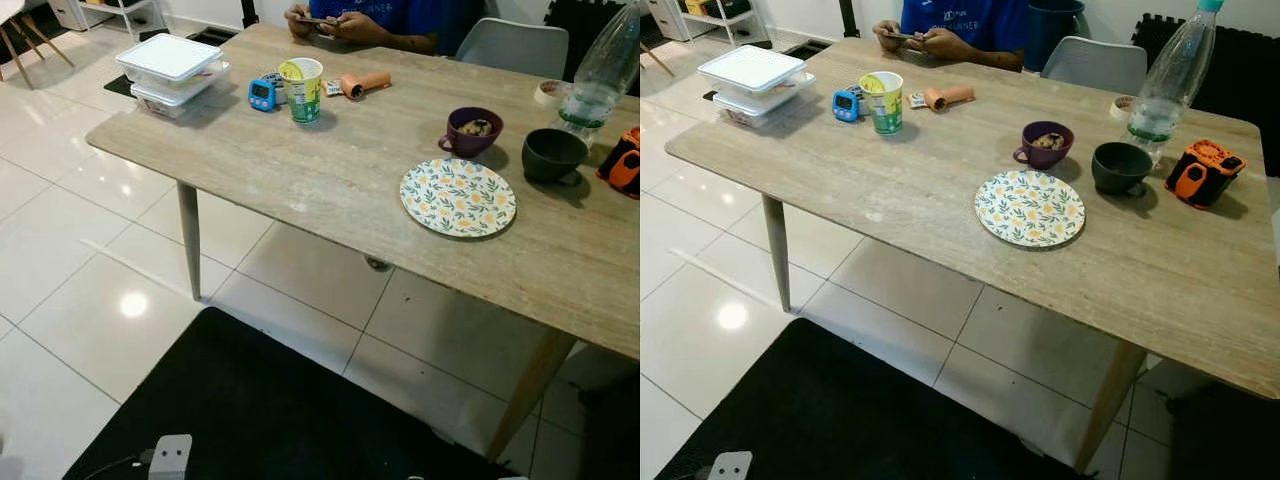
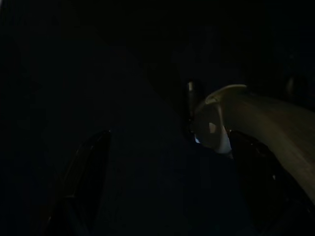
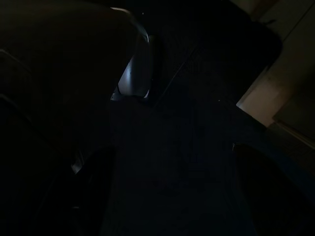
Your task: Restocking fridge
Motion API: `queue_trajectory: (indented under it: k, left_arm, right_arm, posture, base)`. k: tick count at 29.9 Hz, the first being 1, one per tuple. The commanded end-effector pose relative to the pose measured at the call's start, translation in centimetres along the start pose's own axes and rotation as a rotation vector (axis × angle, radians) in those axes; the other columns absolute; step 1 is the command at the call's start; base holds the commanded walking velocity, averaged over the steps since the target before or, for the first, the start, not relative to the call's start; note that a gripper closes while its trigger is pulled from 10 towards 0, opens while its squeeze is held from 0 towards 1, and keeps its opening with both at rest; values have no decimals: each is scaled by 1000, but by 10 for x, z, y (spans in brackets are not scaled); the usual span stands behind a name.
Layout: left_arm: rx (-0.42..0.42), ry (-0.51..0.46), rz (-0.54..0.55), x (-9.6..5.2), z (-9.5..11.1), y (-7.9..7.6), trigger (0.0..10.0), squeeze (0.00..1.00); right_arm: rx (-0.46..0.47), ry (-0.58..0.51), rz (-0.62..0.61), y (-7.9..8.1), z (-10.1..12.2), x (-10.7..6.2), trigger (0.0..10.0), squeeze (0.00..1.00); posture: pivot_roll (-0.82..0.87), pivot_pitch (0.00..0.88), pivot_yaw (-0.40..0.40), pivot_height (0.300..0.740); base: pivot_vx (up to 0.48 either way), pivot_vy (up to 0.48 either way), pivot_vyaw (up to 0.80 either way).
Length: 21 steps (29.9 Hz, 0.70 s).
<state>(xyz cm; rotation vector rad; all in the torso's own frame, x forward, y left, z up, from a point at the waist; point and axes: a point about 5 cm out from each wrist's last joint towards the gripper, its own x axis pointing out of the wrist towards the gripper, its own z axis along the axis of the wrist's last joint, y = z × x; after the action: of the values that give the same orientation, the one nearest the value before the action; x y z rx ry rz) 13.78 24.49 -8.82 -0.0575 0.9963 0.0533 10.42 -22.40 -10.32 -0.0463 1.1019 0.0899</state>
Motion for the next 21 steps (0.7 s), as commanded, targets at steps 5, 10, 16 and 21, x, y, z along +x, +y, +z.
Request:
queue_trajectory:
  k: [5, 10, 16, 21]
  left_arm:
    - [-1, 40, -7, -3, -14, -2, 10000, 1000]
    - [11, 38, -3, -3, -11, 3, 10000, 1000]
    - [10, 23, -4, -3, -5, 7, 10000, 1000]
    - [27, 29, -3, -3, -4, 9, 10000, 635]
  right_arm:
    - [-16, 36, 58, 14, -10, 1, 10000, 0]
    - [9, 44, 57, 16, -14, 0, 10000, 0]
    - [32, 49, 62, 22, -18, 0, 10000, 0]
    - [0, 40, 86, 27, -15, 2, 10000, 0]
  posture:
    - [-41, 207, 48, 740]
    - [-31, 193, 53, 740]
    - [-22, 203, 69, 740]
    - [-30, 203, 71, 740]
  base:
    - [0, 0, 0]
    - [0, 0, 0]
    - [0, 0, 0]
    - [0, 0, 0]
